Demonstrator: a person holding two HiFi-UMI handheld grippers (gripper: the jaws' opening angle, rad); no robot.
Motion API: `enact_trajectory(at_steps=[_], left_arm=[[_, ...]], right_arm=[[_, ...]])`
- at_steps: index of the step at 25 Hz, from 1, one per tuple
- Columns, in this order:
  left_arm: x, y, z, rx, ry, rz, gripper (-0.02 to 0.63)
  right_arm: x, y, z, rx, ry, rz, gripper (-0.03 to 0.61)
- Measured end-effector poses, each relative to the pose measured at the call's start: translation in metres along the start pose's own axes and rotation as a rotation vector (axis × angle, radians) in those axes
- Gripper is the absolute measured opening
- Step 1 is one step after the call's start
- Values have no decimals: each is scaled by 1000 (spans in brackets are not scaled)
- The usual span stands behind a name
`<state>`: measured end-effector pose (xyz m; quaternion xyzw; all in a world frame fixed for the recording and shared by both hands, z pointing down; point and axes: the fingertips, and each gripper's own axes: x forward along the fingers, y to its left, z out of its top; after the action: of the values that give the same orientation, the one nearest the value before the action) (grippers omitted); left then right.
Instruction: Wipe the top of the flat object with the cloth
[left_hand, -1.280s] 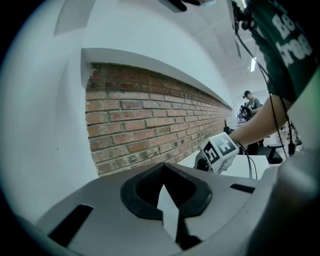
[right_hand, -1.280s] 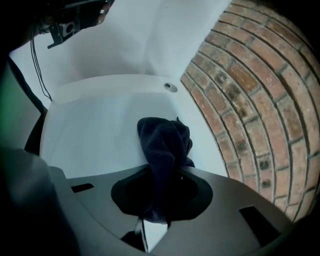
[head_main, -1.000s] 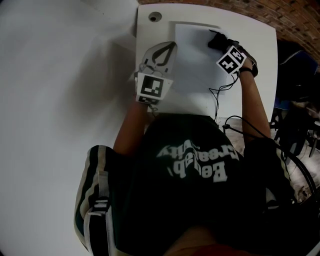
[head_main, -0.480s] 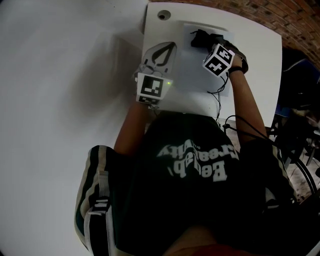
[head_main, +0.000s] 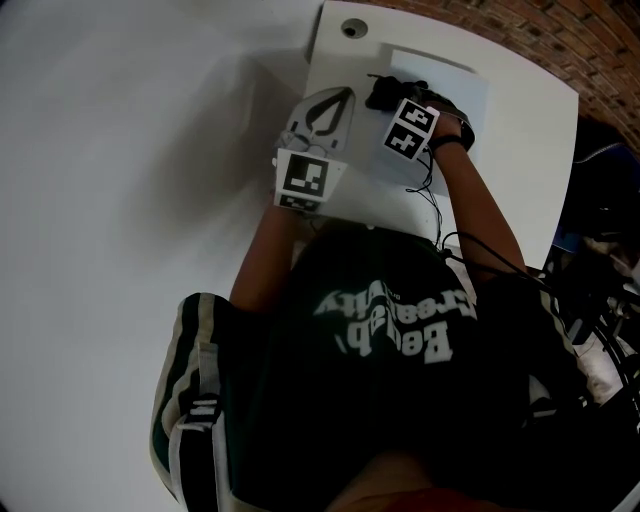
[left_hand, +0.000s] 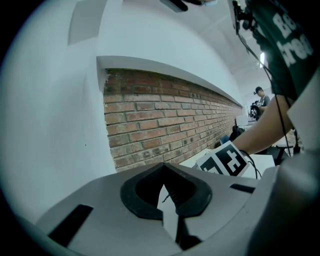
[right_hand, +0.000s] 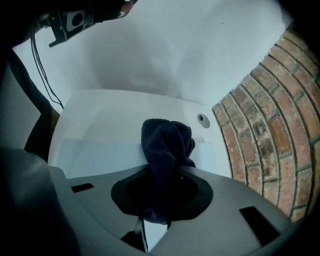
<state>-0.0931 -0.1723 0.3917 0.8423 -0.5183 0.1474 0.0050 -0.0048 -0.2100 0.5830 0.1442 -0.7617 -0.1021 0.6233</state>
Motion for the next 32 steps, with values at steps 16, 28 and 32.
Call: enact_trajectory(at_steps=[16,28,32], left_arm=[[29,-30,15,31,-36,-115,-3],[41,-49,24,42,-56,-168,-3],[37,-45,28,52,-45,-149,-3]], right_arm=[[-25,-18,-118,159,118,-53,57],[-39,-28,-178,272,173,-124,57],[-63,-44,-148,281,70,-185,57]])
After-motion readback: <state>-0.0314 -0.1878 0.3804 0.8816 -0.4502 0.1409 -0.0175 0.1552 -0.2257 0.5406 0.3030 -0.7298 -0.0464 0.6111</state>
